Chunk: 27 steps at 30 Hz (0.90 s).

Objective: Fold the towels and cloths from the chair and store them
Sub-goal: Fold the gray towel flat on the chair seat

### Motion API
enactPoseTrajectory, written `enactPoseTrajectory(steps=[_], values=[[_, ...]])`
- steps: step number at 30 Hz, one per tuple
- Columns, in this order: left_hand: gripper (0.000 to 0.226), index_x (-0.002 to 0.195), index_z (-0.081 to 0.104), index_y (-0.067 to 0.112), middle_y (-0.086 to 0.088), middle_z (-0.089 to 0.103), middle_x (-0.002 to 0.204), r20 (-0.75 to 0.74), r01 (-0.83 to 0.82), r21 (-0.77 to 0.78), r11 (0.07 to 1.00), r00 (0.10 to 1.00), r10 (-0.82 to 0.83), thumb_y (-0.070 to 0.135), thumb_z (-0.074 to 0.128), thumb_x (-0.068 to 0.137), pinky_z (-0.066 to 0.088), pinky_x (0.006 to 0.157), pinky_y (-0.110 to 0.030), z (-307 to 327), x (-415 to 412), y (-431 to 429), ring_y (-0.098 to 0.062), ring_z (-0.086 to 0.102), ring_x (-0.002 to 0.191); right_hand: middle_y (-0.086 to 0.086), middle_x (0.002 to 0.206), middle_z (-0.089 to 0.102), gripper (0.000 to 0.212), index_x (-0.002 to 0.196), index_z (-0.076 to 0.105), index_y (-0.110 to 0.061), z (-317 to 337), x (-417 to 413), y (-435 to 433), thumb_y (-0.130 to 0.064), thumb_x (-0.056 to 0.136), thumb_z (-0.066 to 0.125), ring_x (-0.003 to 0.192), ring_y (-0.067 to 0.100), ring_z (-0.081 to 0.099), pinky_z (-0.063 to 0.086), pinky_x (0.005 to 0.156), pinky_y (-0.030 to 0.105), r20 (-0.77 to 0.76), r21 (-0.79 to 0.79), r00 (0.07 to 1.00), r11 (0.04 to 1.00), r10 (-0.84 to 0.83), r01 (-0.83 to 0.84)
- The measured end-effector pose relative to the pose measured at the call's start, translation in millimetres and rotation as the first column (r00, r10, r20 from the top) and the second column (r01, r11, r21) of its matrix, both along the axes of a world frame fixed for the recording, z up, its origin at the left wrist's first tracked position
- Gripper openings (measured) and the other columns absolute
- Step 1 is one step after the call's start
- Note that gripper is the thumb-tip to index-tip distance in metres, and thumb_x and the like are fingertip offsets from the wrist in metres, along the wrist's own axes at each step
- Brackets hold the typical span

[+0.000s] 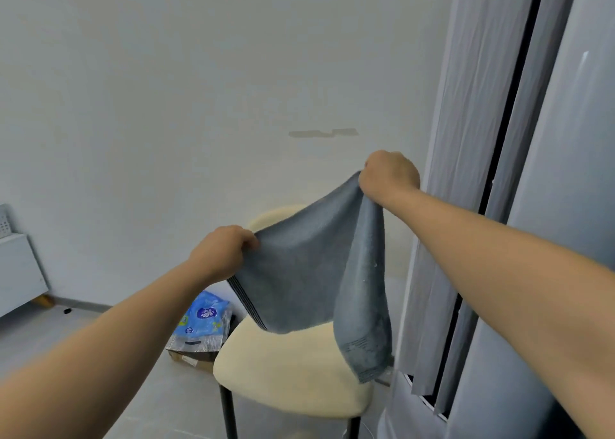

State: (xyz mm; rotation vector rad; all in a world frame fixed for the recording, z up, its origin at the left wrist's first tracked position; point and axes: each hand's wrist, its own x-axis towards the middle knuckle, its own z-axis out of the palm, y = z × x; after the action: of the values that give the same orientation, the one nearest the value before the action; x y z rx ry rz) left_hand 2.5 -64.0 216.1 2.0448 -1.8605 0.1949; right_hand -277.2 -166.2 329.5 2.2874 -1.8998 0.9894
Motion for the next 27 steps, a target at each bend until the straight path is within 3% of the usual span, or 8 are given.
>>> enactPoseTrajectory(steps=[4, 8, 10, 12, 15, 19, 23, 27], values=[[0.053, 0.144, 0.054, 0.020, -0.005, 0.057, 0.141, -0.123, 0.069, 0.018, 0.997, 0.990, -0.066, 0.003, 0.048, 0.093, 0.038, 0.103, -0.031, 0.4, -26.7, -6.0, -0.027, 0.051, 0.128, 0.010, 0.113, 0.065, 0.037, 0.117, 0.062, -0.015, -4.5, 3.2, -6.1, -0.010, 0.088, 0.039, 0.095, 0.034, 0.061, 0.053, 0.083, 0.039, 0.002, -0.035, 1.000, 0.999, 0.028, -0.028], [0.071, 0.148, 0.048, 0.020, -0.002, 0.062, 0.121, -0.340, 0.138, 0.051, 0.989, 0.934, -0.113, -0.002, 0.059, 0.081, 0.051, 0.081, -0.024, 2.9, -50.3, -9.0, -0.022, 0.060, 0.102, 0.018, 0.127, 0.056, 0.040, 0.135, 0.040, -0.007, -1.5, 12.2, -10.9, -0.009, 0.095, 0.041, 0.106, 0.034, 0.059, 0.054, 0.092, 0.048, 0.423, 0.210, 0.906, 0.974, -0.015, -0.082], [0.071, 0.145, 0.051, 0.020, 0.003, 0.057, 0.114, -0.412, 0.141, 0.024, 0.990, 0.903, -0.119, -0.008, 0.055, 0.080, 0.044, 0.062, -0.007, 3.3, -60.7, -11.2, -0.017, 0.057, 0.093, 0.017, 0.123, 0.058, 0.031, 0.124, 0.047, -0.013, -2.8, 14.3, -12.6, -0.008, 0.096, 0.035, 0.094, 0.029, 0.060, 0.058, 0.085, 0.046, 0.704, 0.281, 0.709, 0.933, -0.041, -0.226], [0.064, 0.143, 0.053, 0.018, 0.003, 0.055, 0.112, -0.456, 0.142, -0.015, 0.990, 0.880, -0.133, -0.008, 0.053, 0.084, 0.038, 0.054, -0.001, 3.9, -69.4, -13.4, -0.015, 0.053, 0.091, 0.016, 0.113, 0.058, 0.027, 0.102, 0.055, -0.013, -5.6, 15.2, -9.4, -0.004, 0.099, 0.030, 0.084, 0.029, 0.062, 0.062, 0.068, 0.041, 0.806, 0.299, 0.591, 0.869, -0.009, -0.395], [0.033, 0.131, 0.064, 0.015, 0.004, 0.064, 0.113, -0.465, 0.139, -0.096, 0.986, 0.869, -0.168, 0.014, 0.052, 0.100, 0.043, 0.070, -0.016, 8.0, -83.4, -12.8, -0.012, 0.055, 0.093, 0.019, 0.121, 0.054, 0.034, 0.092, 0.065, -0.003, -8.4, 17.5, -8.3, 0.003, 0.100, 0.032, 0.095, 0.037, 0.066, 0.061, 0.057, 0.034, 0.843, 0.226, 0.525, 0.813, 0.112, -0.537], [0.038, 0.109, 0.072, 0.020, 0.002, 0.073, 0.102, -0.470, 0.121, -0.109, 0.987, 0.868, -0.158, 0.043, 0.043, 0.104, 0.048, 0.075, -0.028, 9.2, -92.5, -17.9, -0.009, 0.063, 0.087, 0.009, 0.123, 0.058, 0.040, 0.108, 0.073, -0.004, -11.8, 19.4, -7.6, 0.013, 0.090, 0.041, 0.105, 0.029, 0.063, 0.063, 0.066, 0.030, 0.751, 0.205, 0.608, 0.783, 0.259, -0.587], [0.056, 0.122, 0.069, 0.027, 0.015, 0.071, 0.107, -0.503, 0.151, -0.099, 0.984, 0.845, -0.180, 0.069, 0.050, 0.090, 0.053, 0.075, -0.021, 5.5, -100.3, -22.5, 0.002, 0.064, 0.090, -0.004, 0.135, 0.063, 0.060, 0.130, 0.068, -0.021, -15.6, 18.1, -3.6, 0.010, 0.082, 0.051, 0.130, 0.017, 0.052, 0.047, 0.105, 0.025, 0.136, 0.105, 0.836, 0.832, 0.531, -0.545], [0.059, 0.094, 0.069, 0.028, 0.012, 0.072, 0.081, -0.472, 0.090, -0.100, 0.991, 0.873, -0.127, 0.082, 0.058, 0.073, 0.060, 0.068, -0.039, 0.7, -110.6, -27.1, -0.007, 0.069, 0.075, 0.000, 0.111, 0.074, 0.029, 0.106, 0.077, -0.019, -16.3, 27.1, 2.4, -0.013, 0.090, 0.054, 0.109, 0.020, 0.064, 0.051, 0.095, 0.030, -0.082, -0.099, 0.871, 0.865, 0.485, -0.491]])
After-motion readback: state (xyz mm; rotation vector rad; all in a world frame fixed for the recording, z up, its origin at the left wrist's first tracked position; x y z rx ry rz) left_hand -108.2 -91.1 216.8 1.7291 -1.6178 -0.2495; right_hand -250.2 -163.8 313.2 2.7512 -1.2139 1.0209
